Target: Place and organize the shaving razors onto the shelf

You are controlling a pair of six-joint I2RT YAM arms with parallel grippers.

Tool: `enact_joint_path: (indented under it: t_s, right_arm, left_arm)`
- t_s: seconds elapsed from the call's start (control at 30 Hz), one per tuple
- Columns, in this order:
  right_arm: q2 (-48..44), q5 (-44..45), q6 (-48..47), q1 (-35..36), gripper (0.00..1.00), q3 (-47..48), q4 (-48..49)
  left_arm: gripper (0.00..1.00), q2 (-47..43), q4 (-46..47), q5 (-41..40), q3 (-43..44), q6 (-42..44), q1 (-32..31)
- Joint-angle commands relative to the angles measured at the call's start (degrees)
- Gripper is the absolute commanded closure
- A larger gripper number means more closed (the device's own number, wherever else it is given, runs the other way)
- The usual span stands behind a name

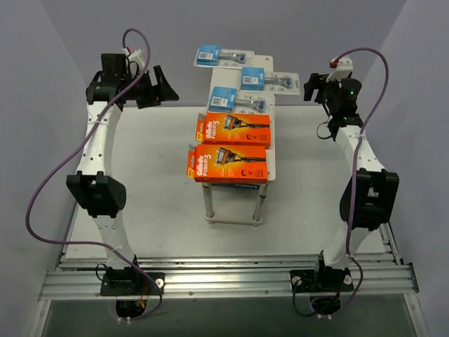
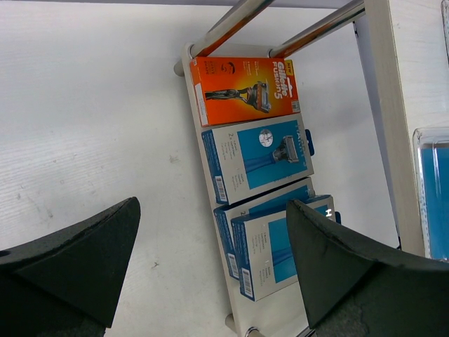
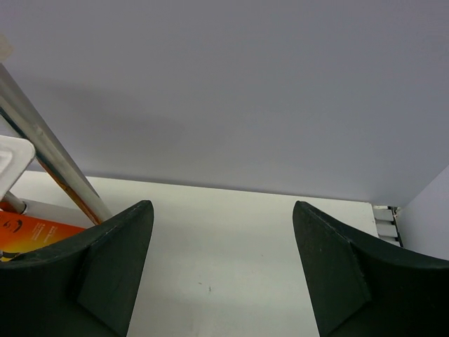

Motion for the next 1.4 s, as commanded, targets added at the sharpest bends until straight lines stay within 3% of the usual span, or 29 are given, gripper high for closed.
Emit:
enact_joint_path:
  t_s: [0.0,1.37]
  right_arm:
    - [0.29,-1.29,-0.13,1.44,0.24,3.77,2.0]
    - [5.3,0.47,-1.1,9.52,0.24,10.89,-2.14]
  left_arm:
    - [0.06,-0.21,1.01,1.01,0.48,0.64,-0.38]
    - [0.06,-0.3,1.1,1.1,-0.4,0.99,-1.61]
